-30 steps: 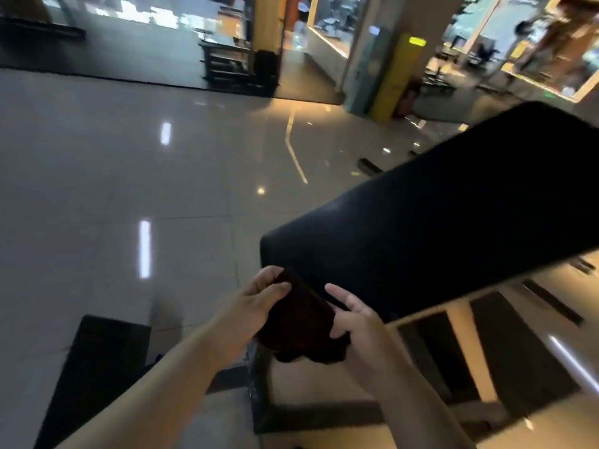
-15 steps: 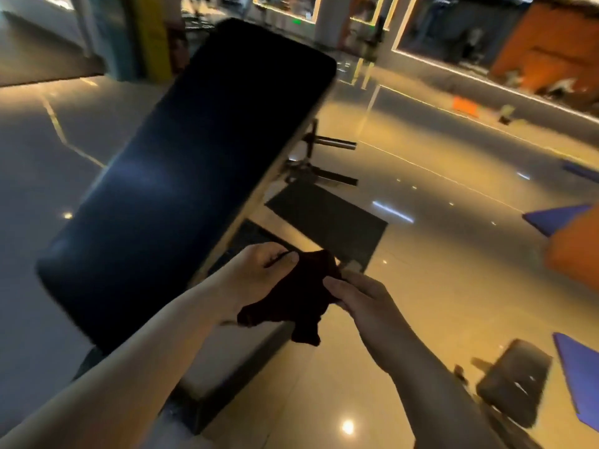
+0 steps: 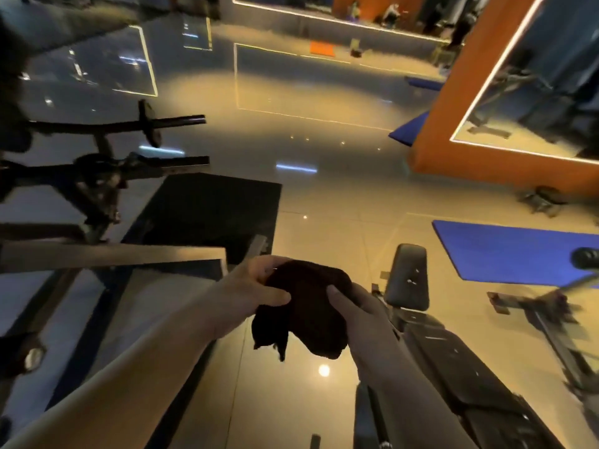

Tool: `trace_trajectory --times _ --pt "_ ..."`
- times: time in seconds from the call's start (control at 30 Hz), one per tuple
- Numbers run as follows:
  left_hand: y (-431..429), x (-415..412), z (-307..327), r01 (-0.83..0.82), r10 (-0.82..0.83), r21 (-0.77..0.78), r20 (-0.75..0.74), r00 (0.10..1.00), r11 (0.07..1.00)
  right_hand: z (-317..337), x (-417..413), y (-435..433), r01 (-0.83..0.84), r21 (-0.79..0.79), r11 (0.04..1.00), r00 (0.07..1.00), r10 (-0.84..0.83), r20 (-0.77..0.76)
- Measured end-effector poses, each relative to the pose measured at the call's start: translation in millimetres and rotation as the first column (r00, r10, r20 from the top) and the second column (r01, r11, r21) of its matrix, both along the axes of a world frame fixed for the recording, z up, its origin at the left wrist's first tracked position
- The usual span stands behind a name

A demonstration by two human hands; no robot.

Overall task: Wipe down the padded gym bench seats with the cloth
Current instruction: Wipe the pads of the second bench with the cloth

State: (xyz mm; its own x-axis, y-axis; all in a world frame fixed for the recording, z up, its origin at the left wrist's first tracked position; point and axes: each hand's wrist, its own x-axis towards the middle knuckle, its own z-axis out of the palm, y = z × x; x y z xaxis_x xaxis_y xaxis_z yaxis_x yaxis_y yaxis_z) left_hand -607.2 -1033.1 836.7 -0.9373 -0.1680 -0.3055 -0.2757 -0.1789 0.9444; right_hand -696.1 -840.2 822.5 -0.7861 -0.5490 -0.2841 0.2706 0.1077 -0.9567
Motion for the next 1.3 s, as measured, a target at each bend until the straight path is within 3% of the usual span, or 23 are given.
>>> trace_trajectory --times 0.17,0.33,0.57,0.9,1.3 --pt "21 -62 -18 0.016 0.010 -0.205 0.129 0.992 0.979 -26 -25 24 0.255 0.038 0.966 0.963 -0.257 0.077" --pt "27 -120 -33 0.147 -0.116 -0.263 0.129 0.985 0.954 -42 -42 23 0.497 0.078 0.864 0.861 -0.502 0.081" --pt "23 -184 -40 0.397 -0.362 -0.130 0.226 0.904 0.909 -38 -60 -3 0.768 0.114 0.630 0.633 -0.774 0.007" --pt "75 -228 -62 0.669 -0.673 -0.120 0.017 0.740 0.733 -51 -37 42 0.920 0.267 0.286 0.332 -0.932 -0.147" --pt "206 -284 -107 0.824 -0.839 -0.302 0.118 0.531 0.479 -101 -45 128 0.968 0.251 -0.006 0.014 -0.997 -0.078"
